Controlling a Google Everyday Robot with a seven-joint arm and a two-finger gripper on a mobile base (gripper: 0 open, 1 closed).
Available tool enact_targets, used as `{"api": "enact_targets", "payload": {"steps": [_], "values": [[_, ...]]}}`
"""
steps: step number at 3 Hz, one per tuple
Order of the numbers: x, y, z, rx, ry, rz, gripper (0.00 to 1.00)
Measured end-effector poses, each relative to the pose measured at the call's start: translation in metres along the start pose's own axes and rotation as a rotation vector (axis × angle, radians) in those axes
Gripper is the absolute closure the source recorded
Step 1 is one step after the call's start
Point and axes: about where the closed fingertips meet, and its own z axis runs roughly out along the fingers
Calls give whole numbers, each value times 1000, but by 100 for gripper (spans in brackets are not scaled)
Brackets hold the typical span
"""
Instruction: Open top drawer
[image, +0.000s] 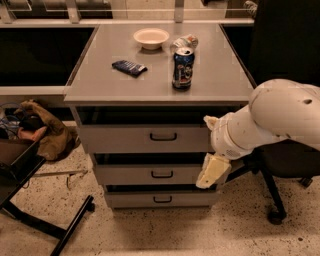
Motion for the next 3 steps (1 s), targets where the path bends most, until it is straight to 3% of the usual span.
{"api": "enact_targets", "payload": {"steps": [1,3], "values": [[0,0,1,-1,-1,-1,0],[-9,-6,54,-23,-112,-9,0]]}}
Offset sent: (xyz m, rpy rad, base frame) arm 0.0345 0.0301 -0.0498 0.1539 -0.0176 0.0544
